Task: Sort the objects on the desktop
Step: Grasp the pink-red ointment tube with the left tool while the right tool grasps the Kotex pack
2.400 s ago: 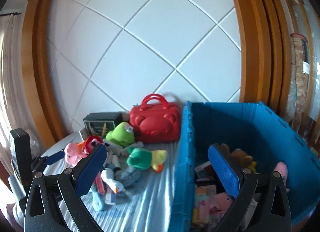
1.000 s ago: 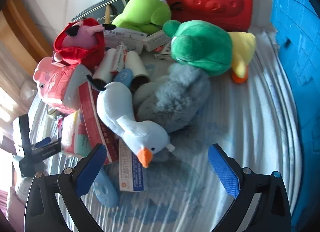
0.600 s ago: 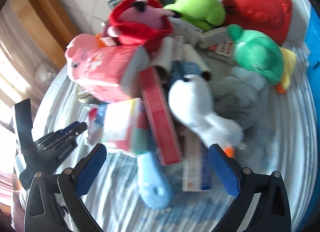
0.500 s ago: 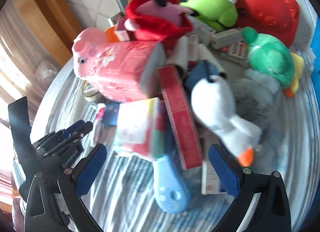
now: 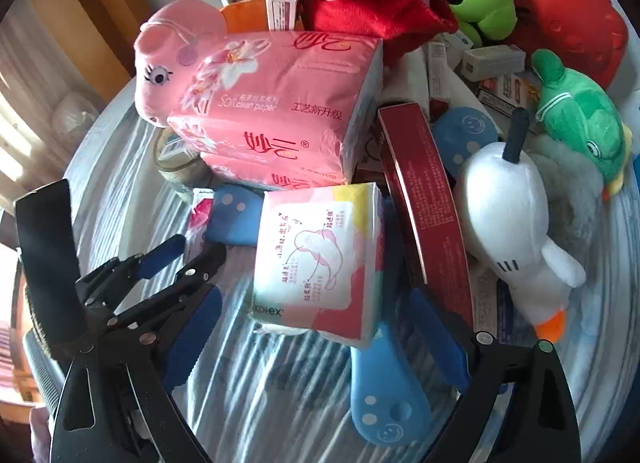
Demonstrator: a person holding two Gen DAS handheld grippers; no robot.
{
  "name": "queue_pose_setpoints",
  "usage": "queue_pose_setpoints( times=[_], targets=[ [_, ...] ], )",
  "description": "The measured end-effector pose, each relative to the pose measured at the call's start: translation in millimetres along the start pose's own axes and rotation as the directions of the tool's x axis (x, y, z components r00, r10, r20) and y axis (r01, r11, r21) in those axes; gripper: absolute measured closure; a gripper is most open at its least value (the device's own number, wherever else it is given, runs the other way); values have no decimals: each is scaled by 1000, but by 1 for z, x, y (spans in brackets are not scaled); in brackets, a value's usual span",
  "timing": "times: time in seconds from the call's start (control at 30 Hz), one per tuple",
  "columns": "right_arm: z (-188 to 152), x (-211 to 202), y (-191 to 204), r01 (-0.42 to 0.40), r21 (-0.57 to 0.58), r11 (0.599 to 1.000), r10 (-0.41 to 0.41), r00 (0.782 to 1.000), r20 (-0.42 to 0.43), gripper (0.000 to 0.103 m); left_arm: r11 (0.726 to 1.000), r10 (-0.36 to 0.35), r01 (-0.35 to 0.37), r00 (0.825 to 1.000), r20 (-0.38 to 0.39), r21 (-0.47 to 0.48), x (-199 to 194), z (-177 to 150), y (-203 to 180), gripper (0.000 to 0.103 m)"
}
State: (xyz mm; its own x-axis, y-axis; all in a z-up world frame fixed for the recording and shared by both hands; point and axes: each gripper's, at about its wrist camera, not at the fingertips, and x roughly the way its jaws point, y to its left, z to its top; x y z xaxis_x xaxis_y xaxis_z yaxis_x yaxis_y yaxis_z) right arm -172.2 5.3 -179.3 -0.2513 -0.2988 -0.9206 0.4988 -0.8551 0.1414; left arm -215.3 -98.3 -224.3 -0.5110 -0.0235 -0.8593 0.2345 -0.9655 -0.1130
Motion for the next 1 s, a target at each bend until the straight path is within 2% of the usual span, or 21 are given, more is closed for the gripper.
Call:
queue_pose_setpoints(
  times=[0.13,0.17,0.2,0.23,0.3,0.43,0.67,0.87,1.0],
  targets=[
    [5,14,5,31,-17,999,-31,1000,-3,8,1000,6,-6,1000,11,4,-7,-1,0,86],
    [6,17,7,27,-27,999,-27,1000,-5,12,1000,19,-19,1000,15,20,-10,-2,-2,86],
    [7,18,7,29,-28,999,-30,1000,-9,29,999,21,-21,1000,20,29,-15,-3,-6,86],
    [7,19,8,37,-30,999,-37,999,-13,35,1000,15,-15,1000,27,27,-21,-4,-6,86],
    [4,11,8,32,-42,999,-32,999,6,38,1000,7,-8,999,47,24,-35,-6,-10,86],
    [-6,-18,1,-19,-41,999,21,999,45,38,999,15,-19,994,105,39,-72,-10,-20,86],
    [-27,-88,-9,-41,-59,997,50,985,164,38,997,2,-21,974,227,78,-141,-12,-37,86],
    [-45,-154,-13,-26,-65,998,44,956,291,38,992,-29,-12,946,324,124,-191,-12,-64,86],
    [-54,-201,-32,6,-62,998,18,923,384,38,985,-68,0,920,386,173,-224,-13,-96,86]
  ],
)
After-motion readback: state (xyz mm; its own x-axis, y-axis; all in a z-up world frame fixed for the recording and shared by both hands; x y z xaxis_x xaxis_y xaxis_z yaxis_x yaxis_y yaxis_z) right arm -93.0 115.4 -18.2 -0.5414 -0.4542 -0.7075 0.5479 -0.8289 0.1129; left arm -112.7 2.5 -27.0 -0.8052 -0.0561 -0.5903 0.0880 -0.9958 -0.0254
